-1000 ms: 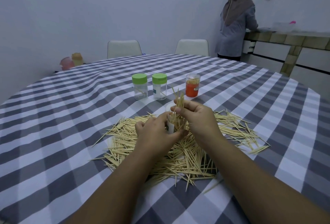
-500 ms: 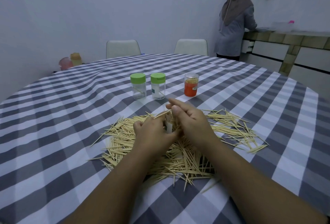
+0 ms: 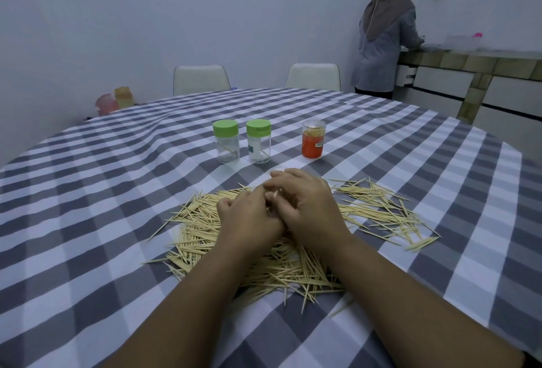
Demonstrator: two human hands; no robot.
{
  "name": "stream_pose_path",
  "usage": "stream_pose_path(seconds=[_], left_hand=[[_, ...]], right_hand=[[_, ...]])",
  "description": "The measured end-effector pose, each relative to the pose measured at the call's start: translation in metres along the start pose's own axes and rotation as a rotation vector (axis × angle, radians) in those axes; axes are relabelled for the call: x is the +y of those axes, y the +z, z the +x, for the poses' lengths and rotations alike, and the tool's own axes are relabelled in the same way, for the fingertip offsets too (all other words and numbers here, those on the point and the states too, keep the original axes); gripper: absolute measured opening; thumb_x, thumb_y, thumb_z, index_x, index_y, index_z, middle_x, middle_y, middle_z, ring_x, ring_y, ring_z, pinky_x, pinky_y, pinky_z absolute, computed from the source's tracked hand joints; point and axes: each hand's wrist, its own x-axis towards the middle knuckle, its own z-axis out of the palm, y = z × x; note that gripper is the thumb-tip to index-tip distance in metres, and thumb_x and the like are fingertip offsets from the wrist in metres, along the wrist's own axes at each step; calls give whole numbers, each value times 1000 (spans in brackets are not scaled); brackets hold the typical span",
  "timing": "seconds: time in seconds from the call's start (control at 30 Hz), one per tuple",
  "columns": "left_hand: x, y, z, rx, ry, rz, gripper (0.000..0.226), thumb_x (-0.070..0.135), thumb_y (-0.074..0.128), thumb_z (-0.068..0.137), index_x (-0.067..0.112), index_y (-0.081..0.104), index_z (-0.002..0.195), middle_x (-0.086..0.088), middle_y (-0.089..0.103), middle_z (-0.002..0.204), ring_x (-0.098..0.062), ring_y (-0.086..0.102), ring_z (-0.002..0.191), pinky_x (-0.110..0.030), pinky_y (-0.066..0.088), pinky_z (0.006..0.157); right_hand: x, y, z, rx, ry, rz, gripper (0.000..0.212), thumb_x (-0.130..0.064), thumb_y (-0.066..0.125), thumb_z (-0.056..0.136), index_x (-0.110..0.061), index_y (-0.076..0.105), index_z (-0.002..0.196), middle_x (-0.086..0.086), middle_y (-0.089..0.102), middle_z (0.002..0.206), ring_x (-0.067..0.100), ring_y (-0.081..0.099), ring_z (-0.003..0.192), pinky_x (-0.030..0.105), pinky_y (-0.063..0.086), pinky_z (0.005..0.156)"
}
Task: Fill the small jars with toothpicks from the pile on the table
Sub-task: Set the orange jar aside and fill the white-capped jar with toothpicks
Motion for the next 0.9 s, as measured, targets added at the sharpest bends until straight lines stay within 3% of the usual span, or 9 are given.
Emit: stream_pose_path(seconds=[0.1,0.2,0.37,0.47,0.63,0.73,0.8,0.83,0.9], left_hand=[[-2,2,0,-12,-3,-22,29,49,45,82,38,53,108,16,64,95,-7,54,104,-34,19,84],[0,1,0,-17,10,-40,31,57,51,74,40,55,101,20,65,88,-3,54,102,-34,18,79],[0,1,0,-14,24,-22,38,63,53,72,42,55,104,20,65,91,-3,53,102,-33,16,76],[0,1,-1,-19,17,-36,32,56,54,74,40,56,102,19,65,87,-3,54,101,-33,14,74],[-1,1,-1,-6,13,-28,24,46,50,83,40,51,107,17,63,97,-7,54,105,-33,18,82],[0,0,-2,-22,12,-25,32,55,55,79,41,51,107,18,63,100,-6,52,106,-34,18,83],[0,-1,-2,-29,7,-29,36,64,58,75,42,54,104,20,63,99,-5,51,106,-35,17,80],[0,-1,-1,-34,1,-31,40,66,59,74,42,54,105,20,63,101,-6,50,107,-34,16,79],[0,-1,-1,-38,-13,-28,47,67,61,73,42,54,112,18,63,107,-8,49,110,-33,15,79]], right_hand=[[-3,-2,0,48,105,169,32,-37,48,93,-20,73,103,-8,64,121,6,44,122,30,32,103],[-5,-8,2,72,208,298,27,-29,50,97,-16,69,112,-9,61,120,4,47,118,28,36,103],[-4,-11,6,-50,352,571,44,-25,42,101,-35,34,143,-14,48,129,4,45,124,32,39,106],[-3,-11,5,-63,262,478,45,-27,38,102,-36,30,145,-10,43,142,5,35,133,36,30,113],[-1,-15,6,-269,118,-48,49,-45,24,101,-27,35,145,-12,31,152,5,14,143,35,7,114],[-3,-21,8,-291,145,17,51,-52,22,98,-33,38,142,-13,29,153,6,11,143,39,3,113],[-5,-31,11,-239,225,217,44,-46,28,100,-33,44,139,-9,38,148,8,25,138,39,20,114],[-4,-38,13,-206,273,304,40,-41,33,101,-30,48,137,-7,43,144,7,35,130,30,32,106],[2,-53,17,-184,382,337,34,-27,41,100,-25,54,132,-4,51,137,5,45,117,15,36,83]])
